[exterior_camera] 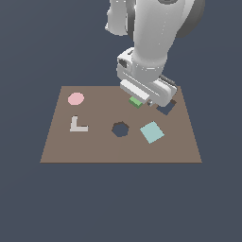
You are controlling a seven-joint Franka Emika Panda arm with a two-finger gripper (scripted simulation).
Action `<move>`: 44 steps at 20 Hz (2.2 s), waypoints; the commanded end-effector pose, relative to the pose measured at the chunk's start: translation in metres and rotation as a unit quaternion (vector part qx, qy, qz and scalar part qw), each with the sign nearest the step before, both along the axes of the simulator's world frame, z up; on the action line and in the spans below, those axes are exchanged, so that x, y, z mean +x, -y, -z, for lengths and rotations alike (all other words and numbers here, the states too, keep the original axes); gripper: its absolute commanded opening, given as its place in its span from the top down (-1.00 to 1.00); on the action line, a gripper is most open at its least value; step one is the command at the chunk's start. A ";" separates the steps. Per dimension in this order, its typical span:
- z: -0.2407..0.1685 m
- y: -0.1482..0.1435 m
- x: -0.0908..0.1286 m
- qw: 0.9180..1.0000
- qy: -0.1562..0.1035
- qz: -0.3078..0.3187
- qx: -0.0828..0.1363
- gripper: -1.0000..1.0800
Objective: Insert a designated object into the corresponding slot on a board.
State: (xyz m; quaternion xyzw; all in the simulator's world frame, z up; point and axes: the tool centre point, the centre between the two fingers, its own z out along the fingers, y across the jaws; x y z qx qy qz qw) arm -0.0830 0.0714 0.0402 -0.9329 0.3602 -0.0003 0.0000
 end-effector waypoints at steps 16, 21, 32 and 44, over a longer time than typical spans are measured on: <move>0.009 -0.001 0.000 1.000 0.000 0.001 0.000 1.00; 0.007 -0.001 0.000 1.000 -0.001 0.001 0.000 1.00; 0.003 -0.058 0.014 1.000 -0.001 -0.008 0.000 1.00; 0.000 -0.099 0.025 1.000 -0.001 -0.015 0.000 1.00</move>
